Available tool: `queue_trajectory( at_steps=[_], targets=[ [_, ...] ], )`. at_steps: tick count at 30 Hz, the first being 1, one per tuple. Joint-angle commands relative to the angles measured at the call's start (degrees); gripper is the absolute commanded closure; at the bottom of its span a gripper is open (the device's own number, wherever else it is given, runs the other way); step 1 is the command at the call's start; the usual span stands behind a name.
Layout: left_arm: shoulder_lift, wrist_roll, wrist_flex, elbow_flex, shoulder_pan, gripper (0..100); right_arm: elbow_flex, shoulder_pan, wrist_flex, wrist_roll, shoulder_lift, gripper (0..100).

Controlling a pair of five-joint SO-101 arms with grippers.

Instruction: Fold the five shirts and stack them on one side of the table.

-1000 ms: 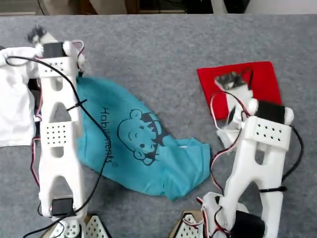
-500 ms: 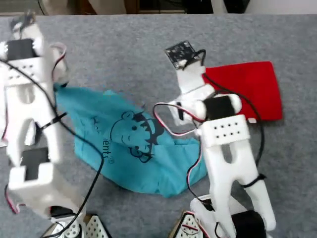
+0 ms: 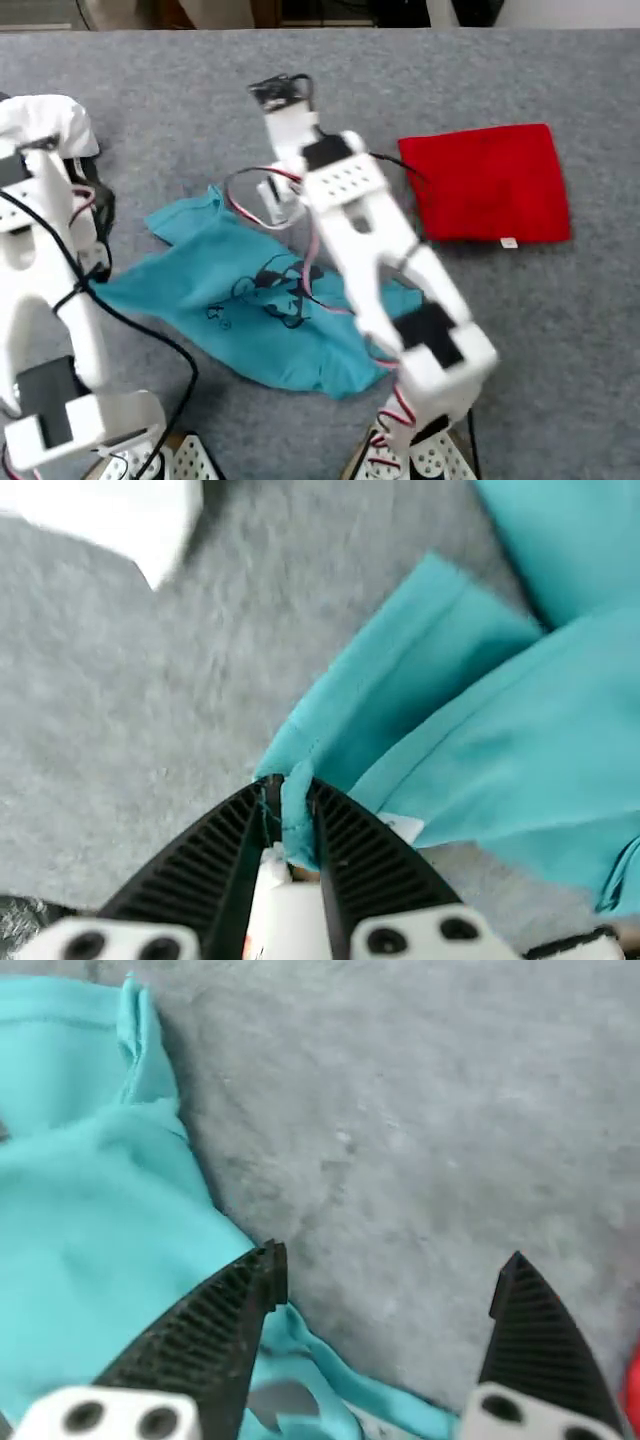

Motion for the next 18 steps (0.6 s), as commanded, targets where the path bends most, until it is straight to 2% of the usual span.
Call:
queue_trajectory(
  at_steps=[1,7,12,18],
  targets=[
    [-4.0,-2.11,-0.88,4.13,-5.63,98,-19.38,-3.56,7.12,-0.79,9.63,67.8],
    [-7.6,-8.53,-2.37,8.35,-15.47,98,-49.1,-8.31,18.02,-0.79,28.35,68.0],
    [-10.24,-13.36,-2.37,11.16,-20.92,98,-71.6,-12.26,21.01,-0.79,42.15,68.0],
    [-14.29,-22.59,-0.97,8.62,-33.58,98,-85.23,-17.1,21.45,-0.79,50.68,68.0]
  ],
)
